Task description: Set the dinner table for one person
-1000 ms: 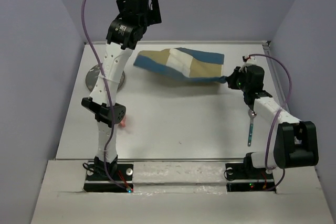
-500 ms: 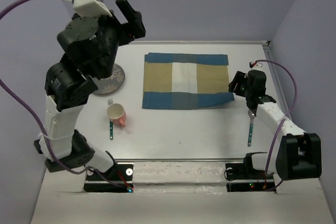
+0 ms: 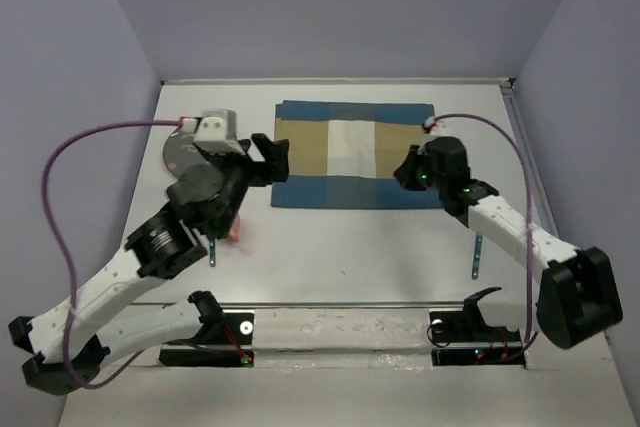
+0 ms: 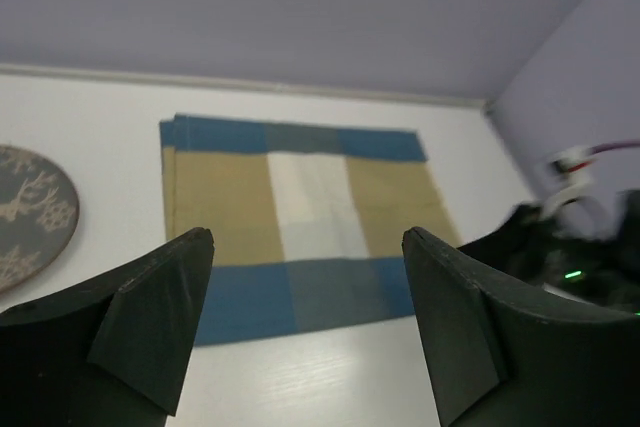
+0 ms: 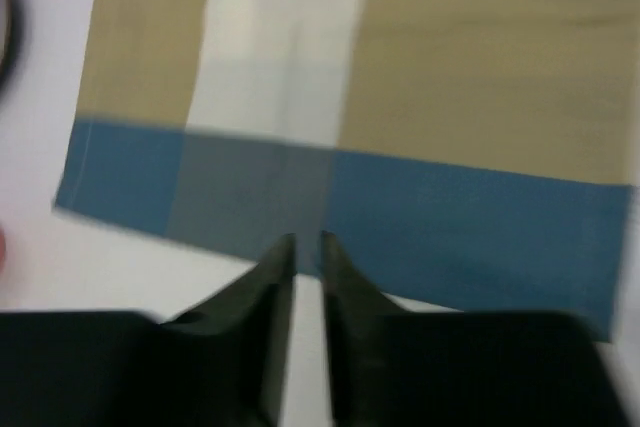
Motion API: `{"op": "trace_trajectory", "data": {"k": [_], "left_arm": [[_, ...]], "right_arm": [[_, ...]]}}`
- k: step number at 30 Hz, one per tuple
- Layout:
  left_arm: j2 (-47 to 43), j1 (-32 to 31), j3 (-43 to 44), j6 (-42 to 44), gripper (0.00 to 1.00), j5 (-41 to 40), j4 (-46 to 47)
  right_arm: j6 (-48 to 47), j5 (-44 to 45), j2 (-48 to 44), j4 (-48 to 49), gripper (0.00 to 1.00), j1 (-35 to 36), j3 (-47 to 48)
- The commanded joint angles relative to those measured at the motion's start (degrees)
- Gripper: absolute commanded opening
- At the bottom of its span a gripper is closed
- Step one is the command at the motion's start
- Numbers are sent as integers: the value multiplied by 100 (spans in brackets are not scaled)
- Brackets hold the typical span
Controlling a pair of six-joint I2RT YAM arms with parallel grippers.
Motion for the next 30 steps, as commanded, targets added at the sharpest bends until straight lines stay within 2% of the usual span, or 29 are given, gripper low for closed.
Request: {"op": "trace_trajectory", "data": {"k": [1,3,5,7,11,15,22,30], "left_arm": [[-846,27,-68,282,91,236,857],[-1135,27,-208,510,93,184,707],[-1556,19,-367,651,99,61,724],[-1873,19,-716,941,99,-245,864],[-2673,27,-1473,1275,99,-817,1460],[-2982,27,-1852,1407,99,-1011,1489],[-2991,36,-1985,1557,99,-722,1524],[-2947,27,-1985,1548,99,-651,1489]], "right_arm": [[-218,34,1170,435,4,1459,660],[-270,131,1645,507,3,1777,1160],[-489,245,2337,498,4,2224,1782],[-630,333,2988,437,0,2428,2206],[-710,587,4043,105,0,2806,3200],[-780,825,4722,-100,3,3140,3877],[-596,1001,5329,-126,0,3413,4089],[274,1379,5612,-3,0,4125,3782]]}}
